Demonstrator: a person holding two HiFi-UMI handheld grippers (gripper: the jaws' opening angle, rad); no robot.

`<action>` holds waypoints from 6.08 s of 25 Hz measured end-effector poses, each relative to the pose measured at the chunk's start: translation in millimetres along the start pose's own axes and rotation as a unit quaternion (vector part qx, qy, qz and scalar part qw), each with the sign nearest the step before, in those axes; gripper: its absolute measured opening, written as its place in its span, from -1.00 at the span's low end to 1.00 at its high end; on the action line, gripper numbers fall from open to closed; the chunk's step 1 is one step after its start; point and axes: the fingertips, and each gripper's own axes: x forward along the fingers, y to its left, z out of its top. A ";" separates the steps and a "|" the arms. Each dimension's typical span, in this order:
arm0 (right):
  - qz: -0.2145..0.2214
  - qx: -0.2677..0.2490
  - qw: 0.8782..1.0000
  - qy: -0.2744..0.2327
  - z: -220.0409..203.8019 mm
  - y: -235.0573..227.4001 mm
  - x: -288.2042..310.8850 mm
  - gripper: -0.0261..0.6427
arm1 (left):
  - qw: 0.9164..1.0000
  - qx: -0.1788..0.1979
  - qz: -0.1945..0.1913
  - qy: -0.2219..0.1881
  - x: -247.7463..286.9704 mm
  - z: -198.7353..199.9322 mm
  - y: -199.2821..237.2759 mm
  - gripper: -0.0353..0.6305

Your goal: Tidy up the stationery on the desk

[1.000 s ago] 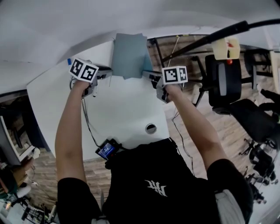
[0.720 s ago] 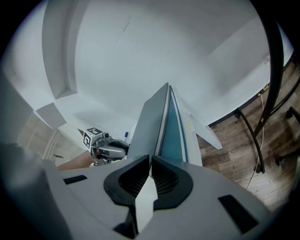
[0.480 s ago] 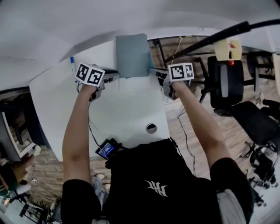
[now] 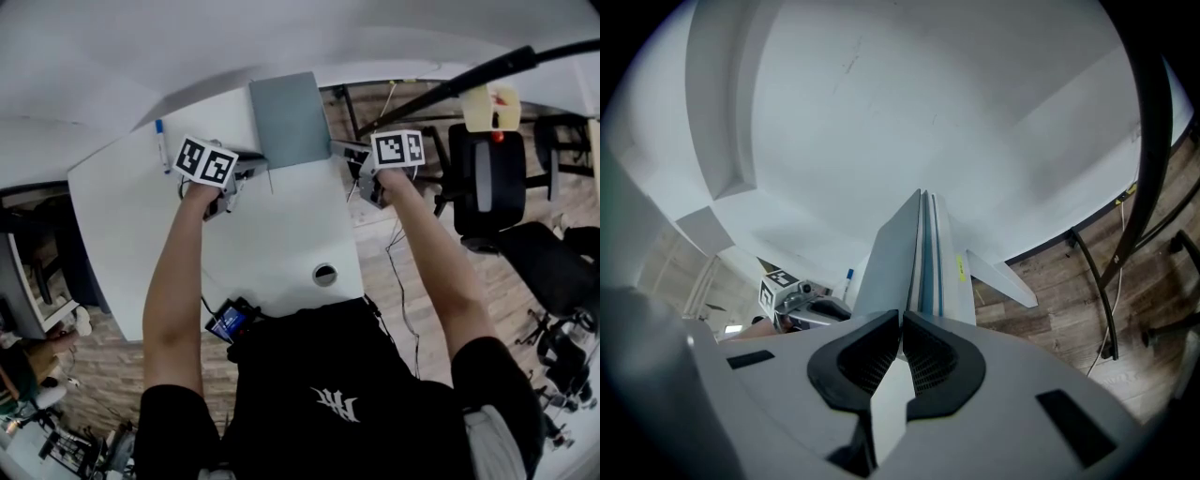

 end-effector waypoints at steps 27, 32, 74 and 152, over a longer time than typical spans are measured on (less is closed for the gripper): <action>-0.047 -0.143 0.982 -0.113 32.4 20.8 -45.7 -0.80 | 0.997 0.010 0.070 0.000 -30.9 -27.0 3.0 -0.52; 0.046 -0.265 0.950 -0.158 23.3 113.4 -67.0 -0.80 | 0.990 0.051 0.092 -0.092 -78.4 -19.6 -25.7 -0.77; 0.061 -0.390 0.907 -0.147 -121.3 213.8 -42.2 -0.80 | 0.952 0.097 0.291 -0.004 -15.4 -108.3 -1.6 -0.66; 0.046 -0.395 0.911 -0.112 -79.4 195.0 1.6 -0.80 | 0.906 -0.113 0.371 -0.169 -212.7 -46.4 174.3 -0.58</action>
